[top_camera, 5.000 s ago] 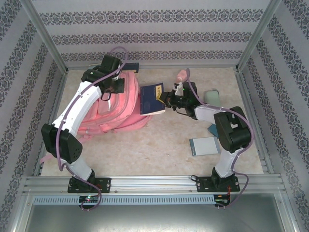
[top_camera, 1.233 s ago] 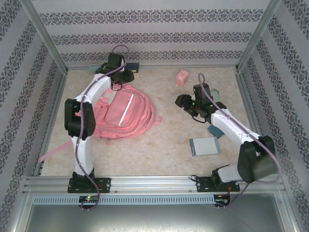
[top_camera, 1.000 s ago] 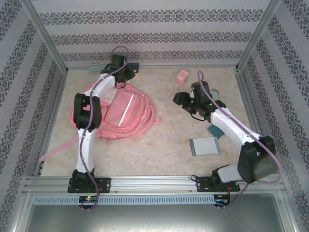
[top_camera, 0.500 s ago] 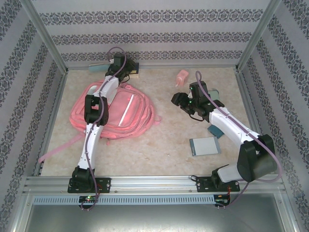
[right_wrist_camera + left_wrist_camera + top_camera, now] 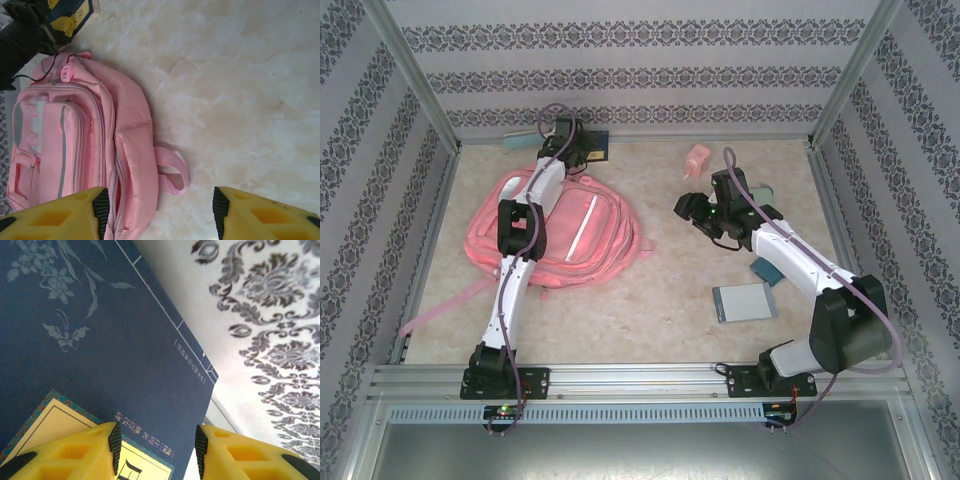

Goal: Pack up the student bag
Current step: Move the book to the top-center of the table.

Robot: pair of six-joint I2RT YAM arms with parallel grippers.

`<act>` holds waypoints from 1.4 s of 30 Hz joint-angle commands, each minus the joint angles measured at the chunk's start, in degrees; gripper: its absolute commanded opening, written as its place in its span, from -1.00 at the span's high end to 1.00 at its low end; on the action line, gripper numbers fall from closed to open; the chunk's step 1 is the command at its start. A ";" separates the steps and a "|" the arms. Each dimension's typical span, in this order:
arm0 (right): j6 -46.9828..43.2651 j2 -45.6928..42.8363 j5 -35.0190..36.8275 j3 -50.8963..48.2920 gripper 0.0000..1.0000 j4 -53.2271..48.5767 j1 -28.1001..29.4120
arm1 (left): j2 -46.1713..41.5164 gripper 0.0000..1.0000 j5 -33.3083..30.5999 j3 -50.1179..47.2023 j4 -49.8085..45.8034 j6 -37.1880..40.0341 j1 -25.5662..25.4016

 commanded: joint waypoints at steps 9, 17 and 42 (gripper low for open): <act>-0.65 3.08 -1.85 2.56 -0.17 1.67 -0.56 | -10.03 0.10 8.97 -19.39 -17.25 1.40 -9.17; -1.35 2.28 -2.23 0.35 -0.18 3.44 -1.96 | -18.99 0.10 13.11 -35.13 -13.91 0.22 -15.73; -2.08 4.59 -3.66 -3.79 -0.18 11.93 -1.99 | -39.61 -0.18 16.30 -31.69 -31.31 21.60 -5.77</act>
